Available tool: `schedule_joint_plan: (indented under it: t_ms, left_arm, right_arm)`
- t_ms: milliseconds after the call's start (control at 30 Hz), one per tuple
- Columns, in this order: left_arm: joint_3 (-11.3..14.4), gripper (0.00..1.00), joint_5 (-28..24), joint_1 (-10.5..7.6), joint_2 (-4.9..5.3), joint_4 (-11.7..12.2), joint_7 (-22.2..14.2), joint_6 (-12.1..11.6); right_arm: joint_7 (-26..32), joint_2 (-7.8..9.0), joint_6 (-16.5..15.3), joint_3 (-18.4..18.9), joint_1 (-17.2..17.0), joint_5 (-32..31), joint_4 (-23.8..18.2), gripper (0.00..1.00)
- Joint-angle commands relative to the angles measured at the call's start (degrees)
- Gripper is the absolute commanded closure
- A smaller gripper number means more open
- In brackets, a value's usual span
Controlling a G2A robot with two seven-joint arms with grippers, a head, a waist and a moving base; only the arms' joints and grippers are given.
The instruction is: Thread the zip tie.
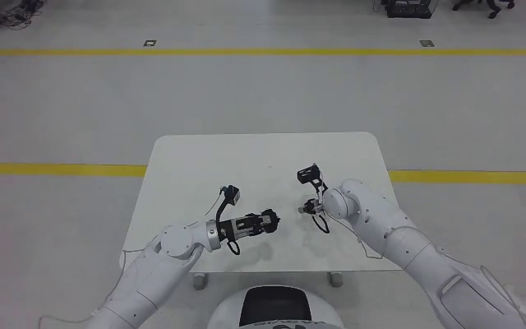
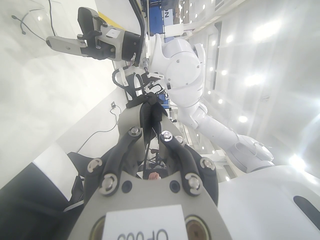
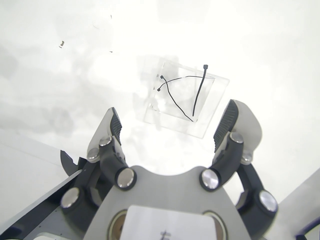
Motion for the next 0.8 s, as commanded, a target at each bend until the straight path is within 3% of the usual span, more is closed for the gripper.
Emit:
schedule_joint_plan:
  t_ms: [0,200,767]
  left_arm:
    - [0.0,1.0,0.0,0.0,0.0,0.0,0.0,0.0]
    - [0.0,1.0,0.0,0.0,0.0,0.0,0.0,0.0]
    - [0.0,1.0,0.0,0.0,0.0,0.0,0.0,0.0]
  right_arm:
    - [0.0,-0.05,0.1,0.2,-0.1,-0.3,0.0,0.23]
    - [0.2,-0.55,0.1,0.5,-0.3,-1.2,0.7,0.51]
    - [-0.3,-3.07,1.6,-0.4,0.5,-3.9,5.1,0.58]
